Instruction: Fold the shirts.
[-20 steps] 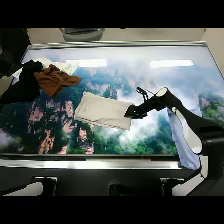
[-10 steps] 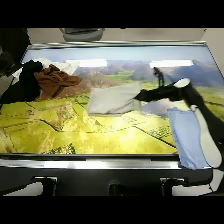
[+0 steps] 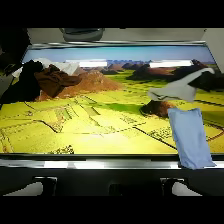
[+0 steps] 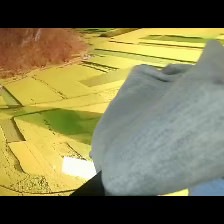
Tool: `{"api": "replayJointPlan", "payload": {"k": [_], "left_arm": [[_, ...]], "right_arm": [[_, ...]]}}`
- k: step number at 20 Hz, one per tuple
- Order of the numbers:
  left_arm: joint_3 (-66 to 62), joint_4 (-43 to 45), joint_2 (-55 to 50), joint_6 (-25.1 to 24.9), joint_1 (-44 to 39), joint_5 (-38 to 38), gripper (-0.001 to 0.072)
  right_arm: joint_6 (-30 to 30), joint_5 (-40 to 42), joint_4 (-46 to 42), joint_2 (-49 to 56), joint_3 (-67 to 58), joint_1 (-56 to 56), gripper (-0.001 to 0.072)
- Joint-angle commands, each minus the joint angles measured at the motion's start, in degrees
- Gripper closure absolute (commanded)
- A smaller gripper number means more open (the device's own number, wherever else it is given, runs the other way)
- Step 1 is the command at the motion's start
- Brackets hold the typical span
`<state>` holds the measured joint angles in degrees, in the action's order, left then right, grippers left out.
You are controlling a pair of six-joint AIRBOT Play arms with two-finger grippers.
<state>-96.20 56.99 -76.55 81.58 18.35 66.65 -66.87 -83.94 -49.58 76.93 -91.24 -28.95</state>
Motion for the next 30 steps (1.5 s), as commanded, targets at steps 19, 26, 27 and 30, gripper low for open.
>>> {"api": "replayJointPlan", "payload": {"k": [19, 26, 27, 30], "left_arm": [[0.0, -1.1, 0.0, -2.1, 0.0, -0.7, 0.0682], [0.0, -1.1, 0.0, -2.1, 0.0, -0.7, 0.0682], [0.0, -1.1, 0.0, -2.1, 0.0, -0.7, 0.0682], [-1.9, -2.9, 0.0, -1.0, 0.0, -0.3, 0.0683]], "right_arm": [[-12.1, -7.5, -33.4, -14.4, 39.7, -19.8, 0.0666], [-15.6, -3.2, -35.7, -14.7, 45.4, -19.8, 0.0157], [-13.2, -4.9, -38.4, -14.7, 44.5, -19.8, 0.0081], [-12.3, -4.1, -51.1, -15.1, 32.6, -19.8, 0.0081]]}}
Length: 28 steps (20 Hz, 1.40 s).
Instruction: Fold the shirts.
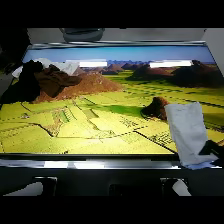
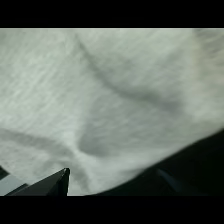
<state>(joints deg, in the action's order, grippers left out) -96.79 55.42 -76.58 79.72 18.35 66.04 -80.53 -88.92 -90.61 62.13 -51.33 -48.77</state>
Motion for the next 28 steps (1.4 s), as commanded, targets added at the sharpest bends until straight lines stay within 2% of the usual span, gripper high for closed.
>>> {"api": "replayJointPlan", "payload": {"k": [1, 3, 5, 7, 8, 9, 10, 11, 12, 13, 15, 16, 18, 28], "left_arm": [[-3.2, -1.3, 0.0, 0.8, -0.2, 0.4, 0.0684], [-8.2, 3.6, 0.0, 1.5, -2.1, -1.0, 0.0686], [-11.9, 21.4, -0.4, 8.2, -8.1, -3.6, 0.0687], [-12.3, 41.9, -2.3, 13.8, -16.3, -1.9, 0.0686], [-12.0, 47.5, -3.8, 14.7, -19.4, 1.2, 0.0684], [-11.3, 48.1, -5.6, 14.8, -21.5, 5.4, 0.0648], [-10.3, 46.5, -7.3, 14.8, -22.8, 10.4, 0.0402], [-8.5, 43.8, -9.0, 14.8, -23.4, 16.4, 0.0058], [-4.9, 40.3, -10.0, 14.8, -23.8, 20.9, 0.0], [0.3, 36.3, -9.5, 14.8, -23.8, 21.0, 0.0002], [13.1, 29.7, -4.8, 16.7, -23.9, 12.3, 0.0022], [18.8, 30.0, -1.9, 18.7, -24.2, 7.4, 0.0074], [24.9, 31.9, 1.0, 22.6, -24.1, 2.7, 0.0074], [25.1, 32.2, 0.8, 22.3, -24.1, 1.6, 0.0073]], "right_arm": [[2.8, 5.4, -10.3, -0.3, -14.1, 0.1, 0.0081], [5.4, 22.2, -7.6, -0.3, -28.5, 4.4, 0.0083], [8.2, 39.0, -6.5, 0.2, -36.2, 15.9, 0.0084], [10.3, 43.4, -7.0, 2.5, -38.8, 31.3, 0.0083], [10.4, 41.6, -7.5, 4.4, -38.8, 38.2, 0.0079], [10.0, 37.8, -7.5, 6.9, -38.8, 44.1, 0.0078], [7.6, 32.6, -7.0, 10.1, -38.8, 48.8, 0.0077], [6.0, 27.5, -5.3, 13.0, -38.8, 51.6, 0.0068], [6.2, 22.3, -1.7, 15.9, -38.8, 53.2, 0.0068], [6.8, 17.6, 3.1, 18.6, -38.8, 53.3, 0.0068], [8.1, 10.0, 8.0, 22.4, -38.8, 52.9, 0.0068], [8.3, 7.8, 8.3, 23.5, -38.8, 52.9, 0.0069], [8.2, 6.5, 8.5, 25.0, -38.8, 52.9, 0.0069], [8.1, 6.4, 7.8, 25.8, -38.8, 52.9, 0.0071]]}}
